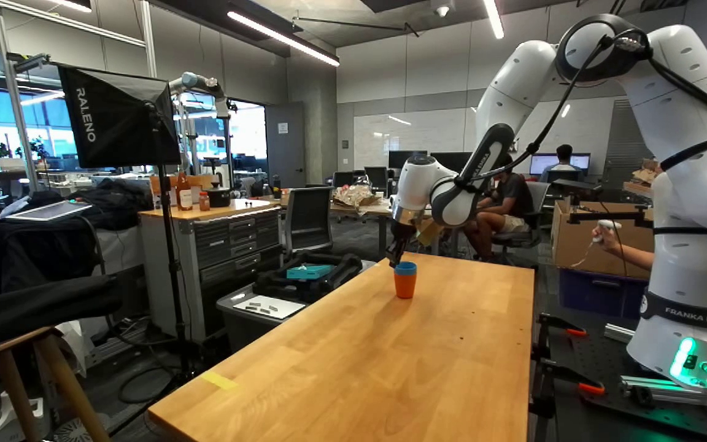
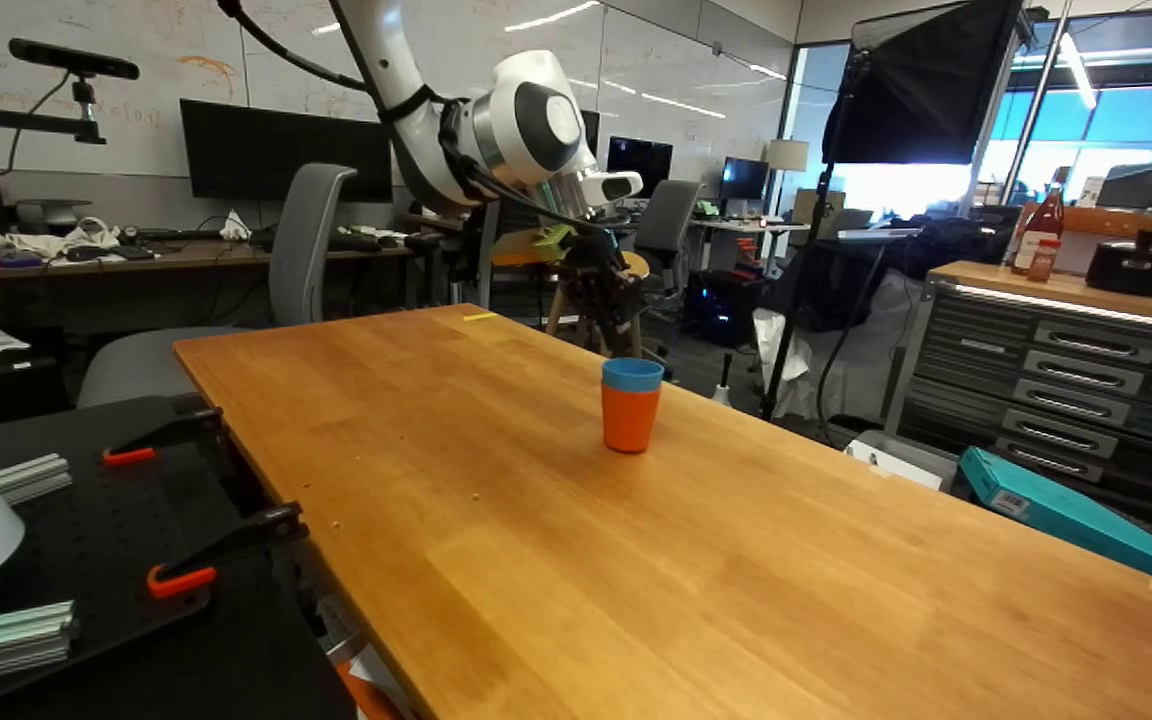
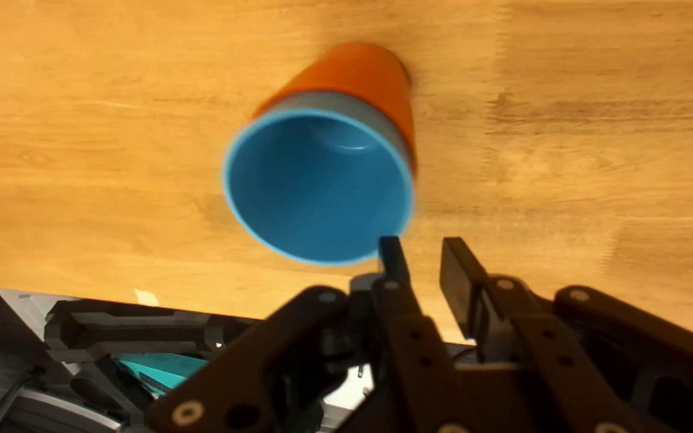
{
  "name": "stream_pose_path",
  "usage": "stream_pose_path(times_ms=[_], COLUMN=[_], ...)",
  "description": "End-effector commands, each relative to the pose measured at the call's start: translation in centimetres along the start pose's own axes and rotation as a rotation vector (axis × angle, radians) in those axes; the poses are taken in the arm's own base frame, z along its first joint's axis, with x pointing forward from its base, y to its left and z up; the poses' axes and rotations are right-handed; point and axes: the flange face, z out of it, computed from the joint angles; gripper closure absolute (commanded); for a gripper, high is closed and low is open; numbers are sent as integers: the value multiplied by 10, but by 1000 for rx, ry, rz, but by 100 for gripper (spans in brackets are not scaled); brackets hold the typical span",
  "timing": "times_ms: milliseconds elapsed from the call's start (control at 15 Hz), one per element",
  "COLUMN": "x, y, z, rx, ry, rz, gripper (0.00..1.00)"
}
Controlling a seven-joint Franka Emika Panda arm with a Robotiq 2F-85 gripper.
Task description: Get the blue cup and stack it in the orange cup
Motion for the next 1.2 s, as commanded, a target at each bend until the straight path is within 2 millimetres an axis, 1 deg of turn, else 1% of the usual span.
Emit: stream_pose_path(times_ms=[0,133,267,333,400,533,600,733,1000,1133], x=[5,4,7,6,6,11,10,22,46,57], y=[3,1,-3,-11,-18,-24,-24,-19,-4,1], z=[-12,-23,-39,-49,-59,-77,-83,-110,-148,-162], rx=[20,38,81,113,140,191,212,207,168,158], ry=[20,16,-14,-53,-102,-203,-255,-322,-374,-378], rz=[30,27,-6,-48,-93,-155,-180,-205,-228,-226], gripper=[45,29,16,7,1,0,0,0,0,0])
